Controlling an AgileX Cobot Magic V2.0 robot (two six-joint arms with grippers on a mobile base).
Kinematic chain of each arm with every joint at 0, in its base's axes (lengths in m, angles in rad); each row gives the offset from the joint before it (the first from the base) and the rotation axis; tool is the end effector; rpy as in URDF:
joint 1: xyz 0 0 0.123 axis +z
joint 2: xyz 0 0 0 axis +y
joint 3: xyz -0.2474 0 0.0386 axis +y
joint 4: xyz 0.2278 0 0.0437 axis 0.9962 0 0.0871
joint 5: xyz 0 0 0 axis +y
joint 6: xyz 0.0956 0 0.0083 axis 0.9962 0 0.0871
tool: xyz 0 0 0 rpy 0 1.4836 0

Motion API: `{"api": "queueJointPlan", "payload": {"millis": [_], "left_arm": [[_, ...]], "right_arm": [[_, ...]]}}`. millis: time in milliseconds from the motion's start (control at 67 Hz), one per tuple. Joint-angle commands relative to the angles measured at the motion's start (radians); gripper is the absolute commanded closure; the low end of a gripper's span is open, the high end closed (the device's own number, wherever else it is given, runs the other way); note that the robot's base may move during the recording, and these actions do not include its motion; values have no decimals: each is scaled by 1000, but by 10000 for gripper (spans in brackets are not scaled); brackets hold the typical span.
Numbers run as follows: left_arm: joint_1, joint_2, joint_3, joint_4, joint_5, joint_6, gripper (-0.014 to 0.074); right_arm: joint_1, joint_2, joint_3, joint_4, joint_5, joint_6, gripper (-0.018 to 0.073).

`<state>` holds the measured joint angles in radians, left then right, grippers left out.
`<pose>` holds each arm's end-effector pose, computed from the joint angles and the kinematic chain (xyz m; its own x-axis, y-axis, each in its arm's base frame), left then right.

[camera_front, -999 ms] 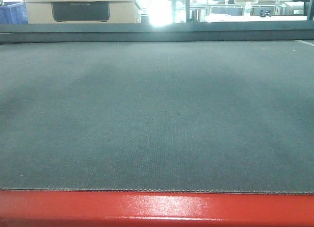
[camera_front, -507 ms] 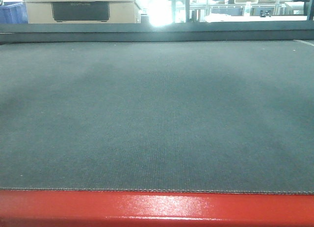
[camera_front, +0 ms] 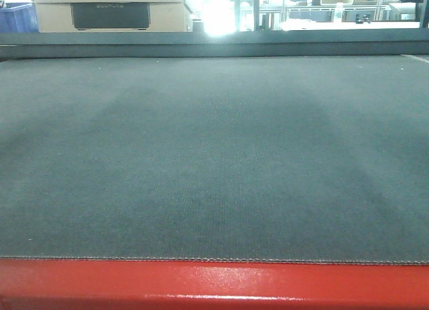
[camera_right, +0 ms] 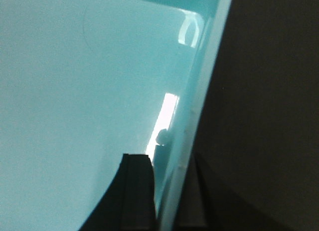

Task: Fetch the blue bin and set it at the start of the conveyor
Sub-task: 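Align the base with the conveyor belt, bin held in both grippers, then lower the held bin onto the grey conveyor belt with both grippers, then open both grippers and lift them away from the bin rim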

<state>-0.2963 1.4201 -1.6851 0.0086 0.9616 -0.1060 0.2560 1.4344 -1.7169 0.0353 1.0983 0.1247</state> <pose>0.2757 -0.0835 0.4203 -0.5735 0.0696 -0.8162 0.2297 0.9701 -0.0787 0.2728 0.0745 0.4149 -0.6763 -0.0320 -0.7360 -0.1827 0.9751 0.1254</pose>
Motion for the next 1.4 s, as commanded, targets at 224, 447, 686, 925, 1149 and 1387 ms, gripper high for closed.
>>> {"api": "queueJointPlan", "payload": {"millis": [224, 447, 686, 925, 1149, 1387], "left_arm": [[1, 91, 294, 7, -298, -2, 708], [14, 186, 406, 7, -430, -2, 708], [29, 263, 406, 8, -443, -2, 707], [29, 269, 402, 9, -426, -2, 416], [29, 238, 360, 9, -388, -2, 20], [44, 124, 307, 26, -288, -2, 205]], "right_arm": [[-27, 208, 2, -58, -32, -31, 711], [-27, 323, 98, -52, -101, -30, 711], [-27, 361, 184, -50, -152, -30, 711], [-27, 357, 185, -50, -148, -30, 500], [-27, 325, 183, -50, -140, -30, -15], [-66, 216, 183, -50, -128, -30, 80]]}}
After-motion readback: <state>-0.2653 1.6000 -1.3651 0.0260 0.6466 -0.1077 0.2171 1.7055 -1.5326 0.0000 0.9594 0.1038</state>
